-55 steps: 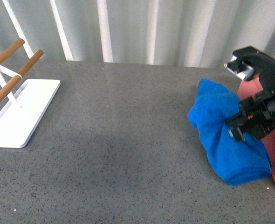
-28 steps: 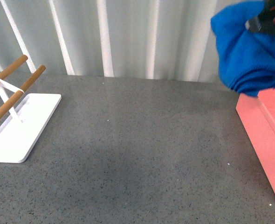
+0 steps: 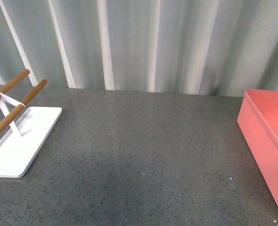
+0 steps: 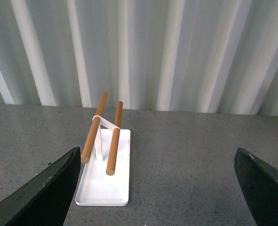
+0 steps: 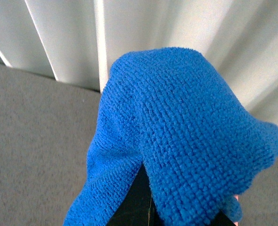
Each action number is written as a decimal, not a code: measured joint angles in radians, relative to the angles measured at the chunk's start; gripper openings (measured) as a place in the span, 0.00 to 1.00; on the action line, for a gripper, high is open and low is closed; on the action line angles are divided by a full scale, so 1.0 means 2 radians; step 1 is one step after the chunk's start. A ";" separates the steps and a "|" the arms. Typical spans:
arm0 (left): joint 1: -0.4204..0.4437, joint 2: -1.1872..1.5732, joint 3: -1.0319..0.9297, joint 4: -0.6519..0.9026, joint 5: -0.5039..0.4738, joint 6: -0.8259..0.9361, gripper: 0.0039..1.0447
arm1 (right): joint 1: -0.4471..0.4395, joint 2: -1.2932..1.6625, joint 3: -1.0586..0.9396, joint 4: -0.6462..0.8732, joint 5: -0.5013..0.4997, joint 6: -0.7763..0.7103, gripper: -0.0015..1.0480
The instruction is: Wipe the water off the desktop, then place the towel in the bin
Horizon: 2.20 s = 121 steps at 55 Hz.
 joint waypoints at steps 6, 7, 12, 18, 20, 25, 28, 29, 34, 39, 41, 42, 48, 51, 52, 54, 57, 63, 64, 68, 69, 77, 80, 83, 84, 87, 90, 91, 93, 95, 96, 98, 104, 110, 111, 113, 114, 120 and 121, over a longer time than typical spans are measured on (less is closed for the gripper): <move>0.000 0.000 0.000 0.000 0.000 0.000 0.94 | -0.022 0.010 -0.034 -0.005 -0.009 -0.011 0.04; 0.000 0.000 0.000 0.000 0.000 0.000 0.94 | -0.025 0.015 -0.037 -0.005 -0.009 -0.011 0.04; 0.000 0.000 0.000 0.000 0.000 0.000 0.94 | -0.033 0.038 -0.039 -0.004 -0.002 -0.010 0.04; 0.000 0.000 0.000 0.000 0.000 0.000 0.94 | -0.042 0.089 -0.021 -0.020 0.016 -0.001 0.04; 0.000 0.000 0.000 0.000 0.000 0.000 0.94 | -0.046 0.109 -0.007 -0.032 0.024 0.001 0.04; 0.000 0.000 0.000 0.000 0.000 0.000 0.94 | -0.052 0.158 0.032 -0.057 0.059 0.011 0.04; 0.000 0.000 0.000 0.000 0.000 0.000 0.94 | -0.054 0.181 0.053 -0.071 0.083 0.011 0.04; 0.000 0.000 0.000 0.000 0.000 0.000 0.94 | -0.054 0.185 0.056 -0.074 0.087 0.011 0.04; 0.000 0.000 0.000 0.000 0.000 0.000 0.94 | -0.054 0.207 0.083 -0.105 0.097 0.012 0.04; 0.000 0.000 0.000 0.000 0.000 0.000 0.94 | -0.053 0.216 0.117 -0.131 0.110 0.018 0.04; 0.000 0.000 0.000 0.000 0.000 0.000 0.94 | -0.052 0.219 0.131 -0.140 0.114 0.020 0.04; 0.000 0.000 0.000 0.000 0.000 0.000 0.94 | -0.052 0.220 0.140 -0.146 0.115 0.022 0.04; 0.000 0.000 0.000 0.000 0.000 0.000 0.94 | -0.051 0.222 0.175 -0.172 0.121 0.025 0.04; 0.000 0.000 0.000 0.000 0.000 0.000 0.94 | -0.051 0.222 0.183 -0.181 0.124 0.026 0.08; 0.000 0.000 0.000 0.000 0.000 0.000 0.94 | -0.051 0.222 0.184 -0.182 0.124 0.026 0.09; 0.000 0.000 0.000 0.000 0.000 0.000 0.94 | -0.051 0.223 0.185 -0.187 0.125 0.026 0.15; 0.000 0.000 0.000 0.000 0.000 0.000 0.94 | -0.054 0.224 0.185 -0.193 0.130 0.026 0.23; 0.000 0.000 0.000 0.000 0.000 0.000 0.94 | -0.061 0.228 0.180 -0.197 0.132 0.025 0.40; 0.000 0.000 0.000 0.000 0.000 0.000 0.94 | -0.062 0.228 0.178 -0.197 0.133 0.024 0.44; 0.000 0.000 0.000 0.000 0.000 0.000 0.94 | -0.065 0.228 0.169 -0.196 0.135 0.020 0.57; 0.000 0.000 0.000 0.000 0.000 0.000 0.94 | -0.066 0.228 0.167 -0.196 0.135 0.020 0.60; 0.000 0.000 0.000 0.000 0.000 0.000 0.94 | -0.064 0.228 0.159 -0.184 0.133 0.019 0.87; 0.000 0.000 0.000 0.000 0.000 0.000 0.94 | -0.062 0.227 0.159 -0.175 0.121 0.023 0.95; 0.000 0.000 0.000 0.000 0.000 0.000 0.94 | -0.058 0.223 0.159 -0.165 0.102 0.028 0.94; 0.000 0.000 0.000 0.000 0.000 0.000 0.94 | -0.057 0.220 0.159 -0.161 0.095 0.031 0.93; 0.000 0.000 0.000 0.000 0.000 0.000 0.94 | -0.053 0.211 0.159 -0.144 0.079 0.040 0.93; 0.000 0.000 0.000 0.000 0.000 0.000 0.94 | -0.049 0.192 0.156 -0.122 0.060 0.054 0.93; 0.000 0.000 0.000 0.000 0.000 0.000 0.94 | -0.048 0.187 0.154 -0.117 0.060 0.055 0.93; 0.000 0.000 0.000 0.000 0.000 0.000 0.94 | -0.046 0.171 0.147 -0.100 0.062 0.057 0.93; 0.000 0.000 0.000 0.000 0.000 0.000 0.94 | -0.042 0.146 0.132 -0.074 0.061 0.059 0.93; 0.000 0.000 0.000 0.000 0.000 0.000 0.94 | -0.042 0.138 0.127 -0.068 0.061 0.060 0.93; 0.000 0.000 0.000 0.000 0.000 0.000 0.94 | -0.039 0.108 0.108 -0.039 0.062 0.060 0.93; 0.000 0.000 0.000 0.000 0.000 0.000 0.94 | -0.030 0.012 0.032 0.065 0.085 0.058 0.93; 0.000 0.000 0.000 0.000 0.000 0.000 0.94 | -0.023 -0.099 -0.081 0.211 0.113 0.063 0.93; 0.000 0.000 0.000 0.000 0.000 0.000 0.94 | -0.021 -0.116 -0.099 0.226 0.113 0.066 0.93; 0.000 0.000 0.000 0.000 0.000 0.000 0.94 | -0.020 -0.138 -0.124 0.245 0.112 0.066 0.93; 0.000 0.000 0.000 0.000 0.000 0.000 0.94 | -0.019 -0.154 -0.141 0.255 0.112 0.066 0.93; 0.000 0.000 0.000 0.000 0.000 0.000 0.94 | -0.010 -0.224 -0.227 0.271 0.106 0.068 0.93; 0.000 0.000 0.000 0.000 0.000 0.000 0.94 | -0.008 -0.237 -0.245 0.276 0.107 0.065 0.93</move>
